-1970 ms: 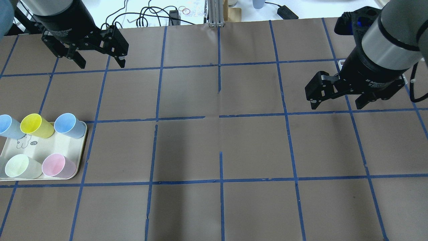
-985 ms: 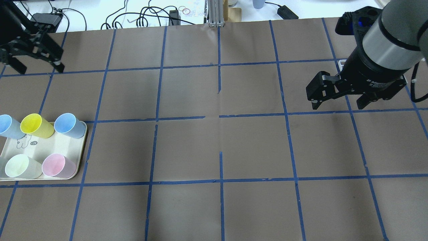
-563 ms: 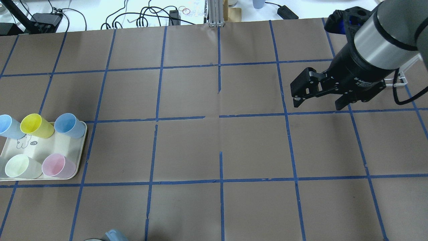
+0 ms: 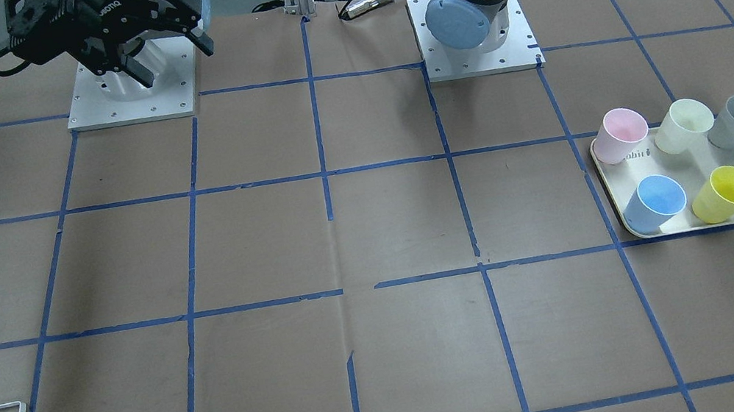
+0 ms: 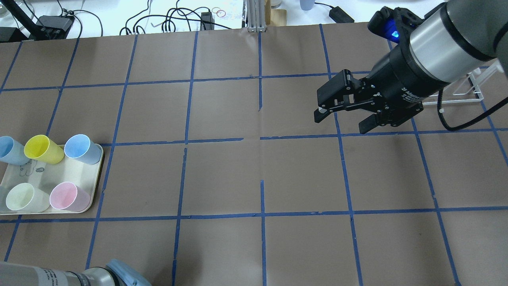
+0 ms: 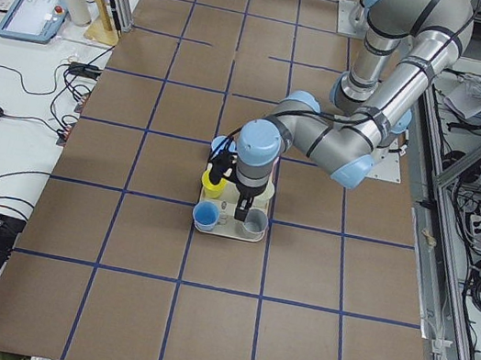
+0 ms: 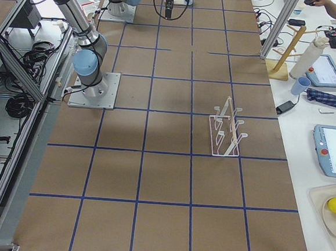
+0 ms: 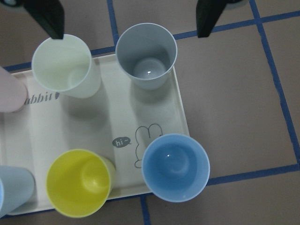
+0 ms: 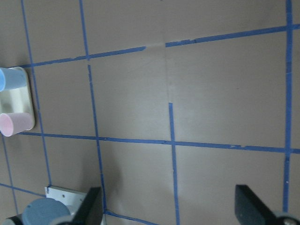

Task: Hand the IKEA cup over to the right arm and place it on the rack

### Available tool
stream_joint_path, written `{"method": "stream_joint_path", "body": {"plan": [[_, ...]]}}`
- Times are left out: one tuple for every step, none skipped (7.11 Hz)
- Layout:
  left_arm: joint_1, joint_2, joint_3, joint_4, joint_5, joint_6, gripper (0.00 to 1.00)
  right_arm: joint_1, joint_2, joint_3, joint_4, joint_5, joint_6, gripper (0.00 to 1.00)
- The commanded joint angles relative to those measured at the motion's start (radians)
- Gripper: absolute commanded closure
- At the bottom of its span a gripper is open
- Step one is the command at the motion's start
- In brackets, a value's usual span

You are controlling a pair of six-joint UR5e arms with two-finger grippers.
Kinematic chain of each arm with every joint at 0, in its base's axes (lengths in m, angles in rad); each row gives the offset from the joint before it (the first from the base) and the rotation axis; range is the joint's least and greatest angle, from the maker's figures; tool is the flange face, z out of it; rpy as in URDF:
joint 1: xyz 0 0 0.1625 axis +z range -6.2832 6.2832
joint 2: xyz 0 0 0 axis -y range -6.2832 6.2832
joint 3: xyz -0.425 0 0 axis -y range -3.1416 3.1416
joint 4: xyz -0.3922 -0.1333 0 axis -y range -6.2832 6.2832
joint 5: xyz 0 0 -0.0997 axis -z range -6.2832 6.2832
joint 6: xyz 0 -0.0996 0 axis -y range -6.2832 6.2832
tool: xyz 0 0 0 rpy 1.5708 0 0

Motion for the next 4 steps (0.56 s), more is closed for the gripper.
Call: {"method": "stream_joint_path", "body": {"plan": [[0.049, -0.085, -0.003, 0.061, -0.001, 0.094, 0.0, -0.006, 0.008, 0.001, 0.003, 0.197, 0.006, 0.0], [0.055, -0.108, -0.006, 0.063, -0.001, 0.095, 0.0, -0.045, 0.013, 0.003, 0.016, 0.248, -0.005, 0.0], [0.055, -0.122, -0.014, 0.064, -0.001, 0.099, 0.0, -0.111, 0.011, 0.016, 0.037, 0.368, -0.034, 0.0], [0.055, -0.142, -0.026, 0.095, -0.001, 0.092, 0.0, -0.142, 0.01, 0.035, 0.077, 0.483, -0.093, 0.0]]}}
